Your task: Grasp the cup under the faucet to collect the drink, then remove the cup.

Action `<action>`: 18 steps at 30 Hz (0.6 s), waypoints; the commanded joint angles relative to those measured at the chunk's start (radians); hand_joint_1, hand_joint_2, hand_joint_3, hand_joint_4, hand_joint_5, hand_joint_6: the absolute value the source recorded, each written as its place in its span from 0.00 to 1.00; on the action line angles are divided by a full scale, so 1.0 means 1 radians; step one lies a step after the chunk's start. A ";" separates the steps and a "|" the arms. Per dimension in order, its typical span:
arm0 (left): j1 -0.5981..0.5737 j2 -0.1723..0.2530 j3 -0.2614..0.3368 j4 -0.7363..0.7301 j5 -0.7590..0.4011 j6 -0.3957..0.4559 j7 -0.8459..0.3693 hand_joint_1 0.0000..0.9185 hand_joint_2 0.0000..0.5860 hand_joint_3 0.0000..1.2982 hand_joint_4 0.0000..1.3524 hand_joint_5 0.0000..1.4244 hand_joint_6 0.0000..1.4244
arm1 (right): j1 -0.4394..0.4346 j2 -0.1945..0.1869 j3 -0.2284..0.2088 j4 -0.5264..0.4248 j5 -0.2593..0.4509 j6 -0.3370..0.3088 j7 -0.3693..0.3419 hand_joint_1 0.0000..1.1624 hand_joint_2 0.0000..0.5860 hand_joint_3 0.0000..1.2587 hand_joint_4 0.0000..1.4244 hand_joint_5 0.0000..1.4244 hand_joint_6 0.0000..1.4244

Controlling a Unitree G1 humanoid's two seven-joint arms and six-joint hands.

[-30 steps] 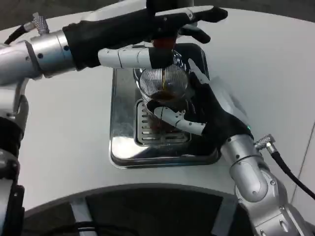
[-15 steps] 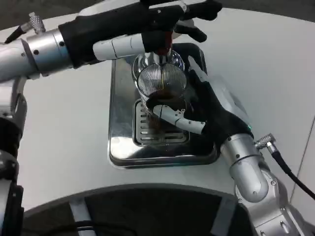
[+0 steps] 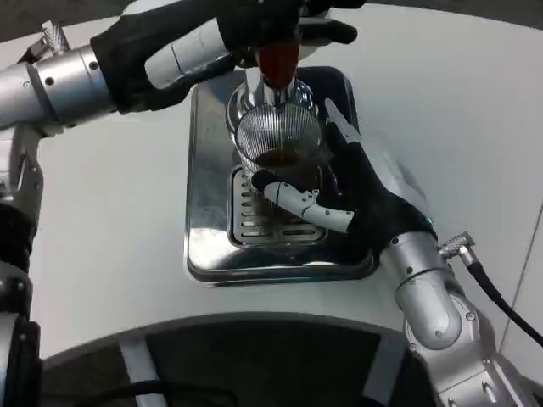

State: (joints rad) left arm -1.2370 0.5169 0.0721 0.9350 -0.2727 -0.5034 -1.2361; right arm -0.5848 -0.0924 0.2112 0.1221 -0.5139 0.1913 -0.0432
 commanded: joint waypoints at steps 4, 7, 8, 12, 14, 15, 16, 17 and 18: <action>0.045 0.004 0.031 -0.074 -0.042 0.102 -0.030 0.00 0.13 0.00 0.00 0.05 0.02 | 0.008 0.002 0.004 -0.001 0.002 0.003 -0.011 0.38 0.32 0.00 0.00 0.00 0.00; 0.049 0.008 0.043 -0.100 -0.050 0.127 -0.030 0.00 0.14 0.00 0.00 0.05 0.02 | 0.008 0.002 0.004 0.000 0.003 0.003 -0.010 0.38 0.32 0.00 0.00 0.00 0.00; 0.050 0.010 0.050 -0.110 -0.054 0.136 -0.028 0.00 0.14 0.00 0.00 0.05 0.02 | 0.007 0.002 0.003 0.001 0.004 0.003 -0.010 0.38 0.32 0.00 0.00 0.00 0.00; 0.049 0.016 0.071 -0.137 -0.063 0.166 -0.022 0.00 0.14 0.00 0.00 0.05 0.02 | 0.005 0.002 0.003 0.004 0.005 0.002 -0.011 0.38 0.32 0.00 0.00 0.00 0.00; 0.049 0.016 0.080 -0.149 -0.069 0.184 -0.021 0.00 0.14 0.00 0.00 0.06 0.02 | 0.003 0.003 0.002 0.004 0.005 0.002 -0.012 0.38 0.32 0.00 0.00 0.00 0.00; 0.049 0.016 0.085 -0.161 -0.077 0.199 -0.021 0.00 0.14 0.00 0.00 0.06 0.02 | 0.003 0.003 0.002 0.004 0.005 0.003 -0.012 0.38 0.32 0.00 0.00 0.00 0.00; 0.049 0.016 0.089 -0.170 -0.082 0.210 -0.021 0.00 0.14 0.00 0.00 0.06 0.02 | 0.002 0.003 0.001 0.004 0.005 0.003 -0.012 0.38 0.32 0.00 0.00 0.00 0.00; 0.051 0.018 0.091 -0.181 -0.089 0.220 -0.021 0.00 0.14 0.00 0.00 0.06 0.02 | 0.002 0.003 0.001 0.004 0.005 0.003 -0.012 0.38 0.32 0.00 0.00 0.00 0.00; 0.053 0.019 0.092 -0.193 -0.095 0.228 -0.021 0.00 0.14 0.00 0.00 0.06 0.02 | 0.001 0.003 0.001 0.004 0.005 0.003 -0.012 0.38 0.32 0.00 0.00 0.00 0.00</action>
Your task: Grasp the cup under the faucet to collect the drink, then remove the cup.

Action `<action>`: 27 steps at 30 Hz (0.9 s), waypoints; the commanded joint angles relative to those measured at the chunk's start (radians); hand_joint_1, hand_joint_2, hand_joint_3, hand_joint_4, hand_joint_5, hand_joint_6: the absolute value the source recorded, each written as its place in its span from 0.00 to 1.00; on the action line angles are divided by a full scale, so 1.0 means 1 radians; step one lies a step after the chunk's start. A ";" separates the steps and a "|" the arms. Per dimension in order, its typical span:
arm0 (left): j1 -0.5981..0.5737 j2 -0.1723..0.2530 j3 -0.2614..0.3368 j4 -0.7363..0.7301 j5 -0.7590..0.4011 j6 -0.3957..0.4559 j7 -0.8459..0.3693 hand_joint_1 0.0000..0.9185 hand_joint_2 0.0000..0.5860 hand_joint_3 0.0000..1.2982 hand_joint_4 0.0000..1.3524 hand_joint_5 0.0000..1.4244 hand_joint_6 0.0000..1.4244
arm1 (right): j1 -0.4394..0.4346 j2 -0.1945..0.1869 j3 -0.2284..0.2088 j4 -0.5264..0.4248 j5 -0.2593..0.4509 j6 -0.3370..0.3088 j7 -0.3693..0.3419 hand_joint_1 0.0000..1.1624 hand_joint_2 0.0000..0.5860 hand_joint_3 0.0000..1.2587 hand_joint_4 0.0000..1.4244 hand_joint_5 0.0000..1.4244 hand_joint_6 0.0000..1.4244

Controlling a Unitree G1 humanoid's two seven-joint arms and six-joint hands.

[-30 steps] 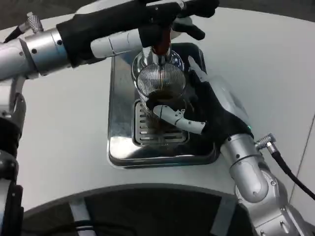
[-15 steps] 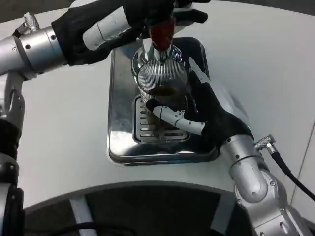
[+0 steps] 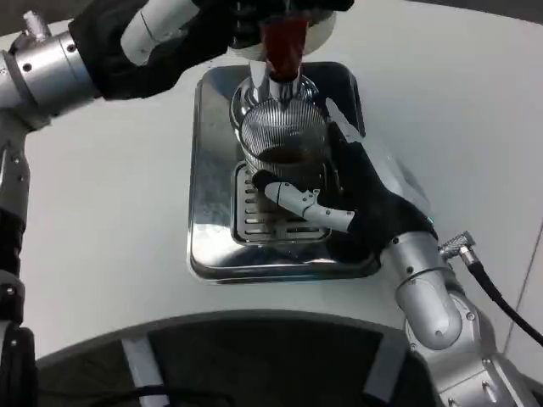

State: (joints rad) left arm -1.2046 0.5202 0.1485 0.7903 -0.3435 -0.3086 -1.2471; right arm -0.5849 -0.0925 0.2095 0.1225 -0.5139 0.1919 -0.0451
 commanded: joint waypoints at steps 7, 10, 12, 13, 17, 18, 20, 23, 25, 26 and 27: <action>0.048 0.026 0.029 -0.124 -0.047 0.085 -0.001 0.00 0.14 0.02 0.00 0.07 0.03 | -0.001 0.004 0.003 0.004 0.005 0.002 -0.010 0.38 0.32 0.00 0.00 0.00 0.00; 0.067 0.035 0.037 -0.163 -0.059 0.110 0.003 0.00 0.14 0.02 0.00 0.08 0.03 | 0.002 0.003 0.004 -0.001 0.006 0.001 -0.008 0.38 0.32 0.00 0.00 0.00 0.00; 0.085 0.044 0.046 -0.192 -0.066 0.127 0.008 0.00 0.14 0.03 0.00 0.09 0.04 | 0.005 0.003 0.003 -0.008 0.008 0.001 -0.006 0.38 0.32 0.00 0.00 0.00 0.00; 0.092 0.047 0.049 -0.202 -0.067 0.133 0.011 0.00 0.14 0.03 0.00 0.09 0.04 | 0.006 0.003 0.002 -0.012 0.009 0.001 -0.004 0.38 0.32 0.00 0.00 0.00 0.00; 0.132 0.064 0.064 -0.241 -0.070 0.159 0.025 0.00 0.14 0.03 0.00 0.09 0.04 | 0.006 0.003 0.004 -0.026 0.010 0.003 0.000 0.38 0.32 0.00 0.00 0.00 0.00; 0.144 0.069 0.067 -0.250 -0.070 0.166 0.029 0.00 0.14 0.03 0.00 0.09 0.04 | 0.006 0.003 0.005 -0.027 0.010 0.004 0.001 0.38 0.32 0.00 0.00 0.00 0.00; 0.161 0.075 0.072 -0.264 -0.070 0.176 0.035 0.00 0.14 0.03 0.00 0.10 0.04 | 0.008 0.005 0.007 -0.033 0.011 0.006 0.003 0.38 0.32 0.00 0.00 0.00 0.00; 0.187 0.082 0.081 -0.284 -0.071 0.189 0.043 0.00 0.14 0.04 0.00 0.11 0.05 | 0.011 0.008 0.010 -0.047 0.011 0.009 0.005 0.38 0.32 0.00 0.00 0.00 0.00; 0.202 0.087 0.083 -0.293 -0.071 0.191 0.049 0.00 0.14 0.04 0.00 0.11 0.05 | 0.012 0.009 0.011 -0.052 0.011 0.012 0.006 0.38 0.32 0.00 0.00 0.00 0.00; 0.208 0.089 0.084 -0.295 -0.072 0.192 0.051 0.00 0.14 0.04 0.00 0.11 0.05 | 0.012 0.010 0.013 -0.056 0.010 0.013 0.007 0.38 0.32 0.00 0.00 0.00 0.00; 0.214 0.091 0.084 -0.298 -0.072 0.193 0.055 0.00 0.14 0.04 0.00 0.12 0.05 | 0.013 0.011 0.014 -0.059 0.009 0.015 0.007 0.38 0.32 0.00 0.00 0.00 0.00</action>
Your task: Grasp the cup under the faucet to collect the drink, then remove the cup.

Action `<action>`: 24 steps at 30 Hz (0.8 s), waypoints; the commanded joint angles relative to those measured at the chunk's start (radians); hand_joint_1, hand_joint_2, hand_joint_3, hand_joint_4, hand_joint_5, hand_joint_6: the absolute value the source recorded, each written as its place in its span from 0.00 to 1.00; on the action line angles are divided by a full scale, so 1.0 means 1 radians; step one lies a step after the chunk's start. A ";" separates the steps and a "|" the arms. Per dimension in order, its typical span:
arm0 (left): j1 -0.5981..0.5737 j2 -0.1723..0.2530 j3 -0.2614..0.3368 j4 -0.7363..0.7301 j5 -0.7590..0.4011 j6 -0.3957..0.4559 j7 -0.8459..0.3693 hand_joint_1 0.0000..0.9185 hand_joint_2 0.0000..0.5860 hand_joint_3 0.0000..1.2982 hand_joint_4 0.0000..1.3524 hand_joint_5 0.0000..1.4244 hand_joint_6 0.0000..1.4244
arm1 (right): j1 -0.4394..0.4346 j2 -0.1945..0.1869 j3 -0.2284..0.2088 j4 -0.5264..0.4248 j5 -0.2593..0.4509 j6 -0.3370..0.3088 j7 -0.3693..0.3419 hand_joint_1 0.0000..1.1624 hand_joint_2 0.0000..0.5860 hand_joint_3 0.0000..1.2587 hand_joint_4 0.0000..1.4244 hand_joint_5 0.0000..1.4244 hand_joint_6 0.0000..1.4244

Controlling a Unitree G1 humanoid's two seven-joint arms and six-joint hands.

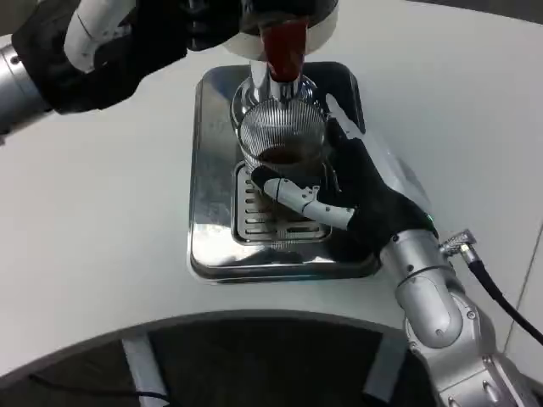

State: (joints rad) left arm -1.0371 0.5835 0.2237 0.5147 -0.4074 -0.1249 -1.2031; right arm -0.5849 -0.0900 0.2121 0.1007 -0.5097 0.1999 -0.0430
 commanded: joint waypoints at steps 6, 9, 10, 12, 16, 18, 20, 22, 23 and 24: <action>0.073 0.042 0.011 -0.033 -0.014 0.014 0.032 0.00 0.14 0.04 0.01 0.12 0.05 | 0.010 0.014 0.024 -0.034 0.002 0.016 0.006 0.38 0.32 0.00 0.00 0.00 0.00; 0.092 0.052 0.016 -0.044 -0.019 0.020 0.042 0.00 0.14 0.05 0.02 0.13 0.05 | 0.007 0.019 0.028 -0.018 0.004 0.016 0.002 0.38 0.32 0.00 0.00 0.00 0.00; 0.100 0.056 0.019 -0.051 -0.022 0.023 0.046 0.00 0.14 0.05 0.02 0.13 0.05 | 0.006 0.020 0.029 -0.014 0.005 0.016 0.001 0.38 0.32 0.00 0.00 0.00 0.00; 0.116 0.063 0.024 -0.065 -0.026 0.030 0.053 0.00 0.14 0.06 0.02 0.13 0.06 | 0.003 0.023 0.031 -0.002 0.007 0.014 -0.002 0.38 0.32 0.00 0.00 0.00 0.00; 0.155 0.080 0.041 -0.097 -0.032 0.042 0.067 0.00 0.14 0.07 0.04 0.14 0.07 | 0.000 0.028 0.032 0.012 0.009 0.011 -0.005 0.39 0.32 0.00 0.00 0.00 0.00; 0.176 0.088 0.052 -0.112 -0.034 0.048 0.076 0.00 0.14 0.07 0.04 0.15 0.08 | -0.003 0.031 0.033 0.022 0.011 0.009 -0.007 0.39 0.31 0.00 0.00 0.00 0.00; 0.196 0.096 0.061 -0.125 -0.038 0.056 0.086 0.00 0.14 0.08 0.06 0.16 0.08 | -0.004 0.034 0.033 0.028 0.012 0.008 -0.010 0.39 0.31 0.00 0.00 0.00 0.00; 0.222 0.109 0.081 -0.138 -0.042 0.064 0.103 0.00 0.14 0.09 0.06 0.16 0.08 | -0.008 0.037 0.034 0.038 0.013 0.007 -0.013 0.39 0.31 0.00 0.00 0.00 0.00; 0.230 0.113 0.088 -0.142 -0.042 0.068 0.109 0.00 0.14 0.09 0.07 0.17 0.09 | -0.010 0.038 0.034 0.043 0.013 0.007 -0.014 0.39 0.31 0.00 0.00 0.00 0.00; 0.244 0.119 0.100 -0.148 -0.043 0.072 0.119 0.00 0.14 0.10 0.07 0.17 0.09 | -0.015 0.040 0.033 0.052 0.014 0.006 -0.017 0.39 0.31 0.00 0.00 0.00 0.00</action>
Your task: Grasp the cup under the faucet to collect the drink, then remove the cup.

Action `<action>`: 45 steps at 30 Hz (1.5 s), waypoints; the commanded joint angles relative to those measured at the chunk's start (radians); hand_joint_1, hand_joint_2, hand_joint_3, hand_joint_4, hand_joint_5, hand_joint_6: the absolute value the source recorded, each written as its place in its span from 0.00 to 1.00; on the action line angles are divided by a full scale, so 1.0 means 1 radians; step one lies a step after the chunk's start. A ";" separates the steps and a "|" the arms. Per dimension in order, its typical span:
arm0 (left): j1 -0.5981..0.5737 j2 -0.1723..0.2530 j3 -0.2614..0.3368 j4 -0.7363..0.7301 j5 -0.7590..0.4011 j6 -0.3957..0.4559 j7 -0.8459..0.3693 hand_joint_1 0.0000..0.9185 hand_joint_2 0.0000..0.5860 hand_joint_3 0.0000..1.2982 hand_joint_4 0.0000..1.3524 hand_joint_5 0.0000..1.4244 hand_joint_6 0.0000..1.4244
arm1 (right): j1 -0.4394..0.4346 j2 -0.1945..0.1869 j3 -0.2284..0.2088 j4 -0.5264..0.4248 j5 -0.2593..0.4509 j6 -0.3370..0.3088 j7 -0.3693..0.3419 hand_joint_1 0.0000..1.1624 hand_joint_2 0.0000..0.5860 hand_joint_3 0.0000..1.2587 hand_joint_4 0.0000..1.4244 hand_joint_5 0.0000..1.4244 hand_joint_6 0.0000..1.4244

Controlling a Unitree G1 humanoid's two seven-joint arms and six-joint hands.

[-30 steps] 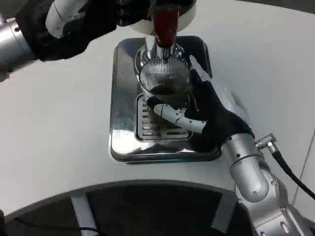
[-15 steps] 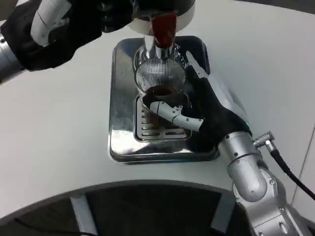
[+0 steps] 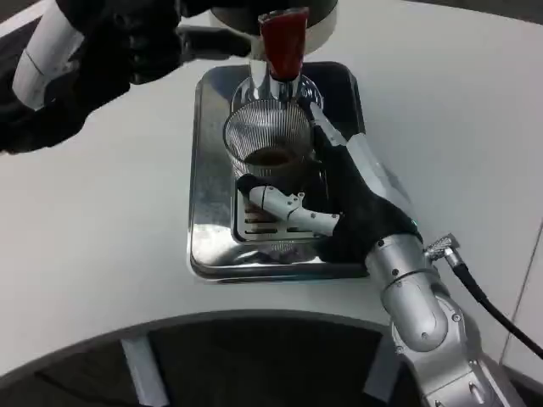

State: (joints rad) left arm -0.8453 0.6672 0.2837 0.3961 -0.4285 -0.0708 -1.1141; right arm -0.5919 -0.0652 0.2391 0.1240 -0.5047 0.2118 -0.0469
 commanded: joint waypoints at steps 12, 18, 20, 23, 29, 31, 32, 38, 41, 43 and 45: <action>0.181 0.101 0.152 -0.040 -0.022 0.032 0.127 0.00 0.14 0.12 0.10 0.19 0.11 | -0.034 0.022 -0.004 0.069 0.009 -0.009 -0.048 0.40 0.32 0.00 0.00 0.00 0.00; 0.235 0.131 0.187 -0.024 -0.014 0.023 0.154 0.00 0.14 0.12 0.10 0.20 0.12 | -0.025 0.028 0.000 0.066 0.002 -0.001 -0.066 0.45 0.35 0.06 0.00 0.00 0.00; 0.253 0.136 0.195 -0.018 -0.011 0.020 0.164 0.00 0.14 0.12 0.10 0.20 0.12 | -0.020 0.029 0.003 0.060 -0.001 0.002 -0.072 0.47 0.36 0.09 0.00 0.00 0.00; 0.273 0.138 0.199 -0.018 -0.008 0.019 0.174 0.00 0.14 0.12 0.11 0.20 0.12 | -0.015 0.032 0.004 0.054 -0.004 0.006 -0.078 0.49 0.37 0.14 0.00 0.00 0.00; 0.318 0.136 0.204 -0.018 -0.002 0.019 0.193 0.00 0.14 0.13 0.11 0.20 0.12 | -0.014 0.040 0.008 0.054 -0.010 0.012 -0.090 0.52 0.37 0.19 0.03 0.03 0.01; 0.333 0.135 0.205 -0.020 -0.001 0.019 0.199 0.00 0.14 0.13 0.11 0.20 0.12 | -0.017 0.043 0.011 0.055 -0.013 0.015 -0.094 0.52 0.37 0.20 0.04 0.03 0.01; 0.342 0.134 0.207 -0.021 -0.001 0.019 0.203 0.00 0.14 0.13 0.11 0.20 0.12 | -0.018 0.044 0.011 0.056 -0.015 0.017 -0.095 0.52 0.37 0.20 0.04 0.03 0.01; 0.391 0.133 0.217 -0.031 0.000 0.024 0.222 0.00 0.14 0.13 0.11 0.20 0.12 | -0.016 0.049 0.014 0.054 -0.024 0.027 -0.106 0.54 0.38 0.28 0.08 0.09 0.03; 0.408 0.133 0.219 -0.036 -0.001 0.026 0.229 0.00 0.14 0.13 0.11 0.20 0.12 | -0.015 0.052 0.015 0.053 -0.026 0.031 -0.111 0.54 0.38 0.30 0.10 0.10 0.04; 0.420 0.131 0.219 -0.040 -0.002 0.027 0.233 0.00 0.15 0.14 0.12 0.21 0.12 | -0.015 0.053 0.016 0.053 -0.029 0.034 -0.118 0.54 0.37 0.31 0.12 0.12 0.05; 0.430 0.130 0.219 -0.043 -0.002 0.027 0.236 0.00 0.15 0.14 0.12 0.21 0.12 | -0.015 0.054 0.016 0.053 -0.032 0.036 -0.123 0.55 0.37 0.33 0.14 0.13 0.05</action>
State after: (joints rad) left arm -0.4478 0.7843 0.4956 0.3678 -0.4271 -0.0457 -0.8836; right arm -0.6269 -0.0152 0.2495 0.1869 -0.5277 0.2337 -0.1576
